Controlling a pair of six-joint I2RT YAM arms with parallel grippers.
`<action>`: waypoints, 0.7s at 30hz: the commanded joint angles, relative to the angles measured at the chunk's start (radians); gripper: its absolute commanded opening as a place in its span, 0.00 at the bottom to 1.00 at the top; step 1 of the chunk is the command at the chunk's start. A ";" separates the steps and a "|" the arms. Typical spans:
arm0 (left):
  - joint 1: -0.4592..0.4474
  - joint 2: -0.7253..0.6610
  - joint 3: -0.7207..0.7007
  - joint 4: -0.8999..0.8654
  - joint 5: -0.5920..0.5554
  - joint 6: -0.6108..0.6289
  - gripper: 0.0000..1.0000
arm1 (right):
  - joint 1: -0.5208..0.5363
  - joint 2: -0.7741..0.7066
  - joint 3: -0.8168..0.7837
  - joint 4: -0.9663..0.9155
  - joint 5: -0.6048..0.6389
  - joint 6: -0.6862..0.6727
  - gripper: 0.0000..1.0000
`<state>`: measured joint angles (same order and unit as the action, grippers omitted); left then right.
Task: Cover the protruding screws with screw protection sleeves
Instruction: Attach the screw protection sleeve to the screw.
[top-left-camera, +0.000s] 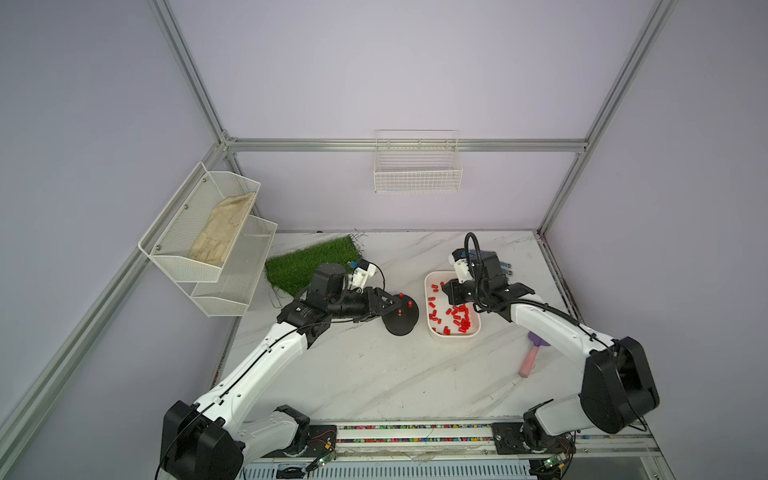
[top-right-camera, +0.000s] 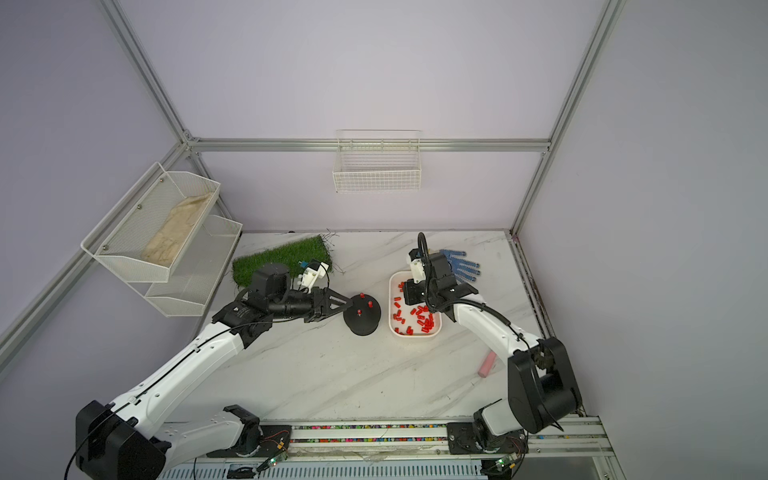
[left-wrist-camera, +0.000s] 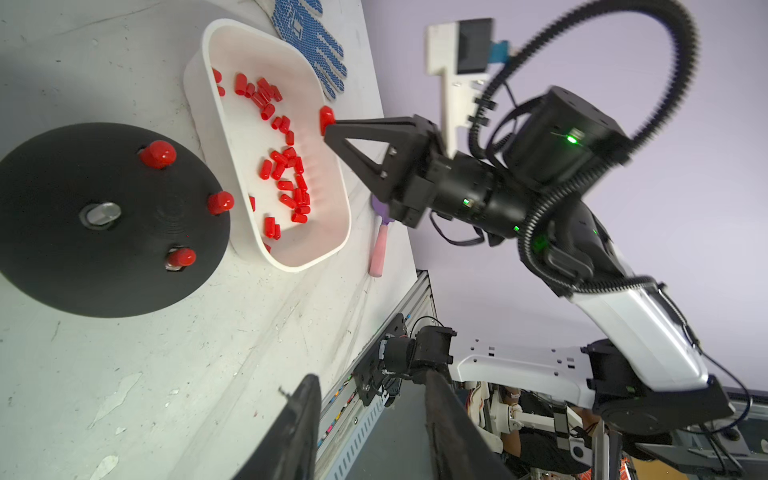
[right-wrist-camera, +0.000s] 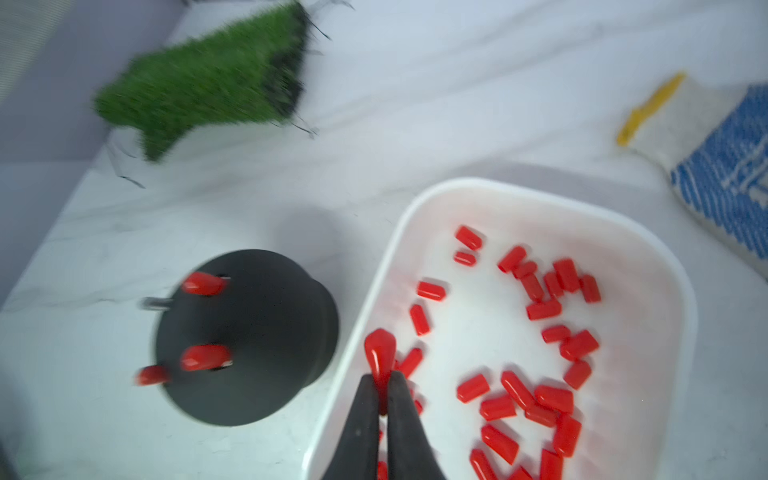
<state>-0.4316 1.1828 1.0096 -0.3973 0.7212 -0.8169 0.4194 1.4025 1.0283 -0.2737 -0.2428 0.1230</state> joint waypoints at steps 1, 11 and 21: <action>0.007 0.014 0.171 -0.145 -0.015 0.136 0.38 | 0.082 -0.097 -0.027 0.061 -0.046 -0.108 0.11; 0.002 0.045 0.361 -0.319 0.078 0.226 0.34 | 0.281 -0.223 0.013 0.054 -0.032 -0.215 0.11; -0.037 0.089 0.422 -0.421 0.076 0.280 0.36 | 0.340 -0.250 0.031 0.053 -0.013 -0.224 0.11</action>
<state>-0.4545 1.2602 1.3785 -0.7891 0.7792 -0.5789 0.7429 1.1687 1.0248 -0.2279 -0.2596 -0.0692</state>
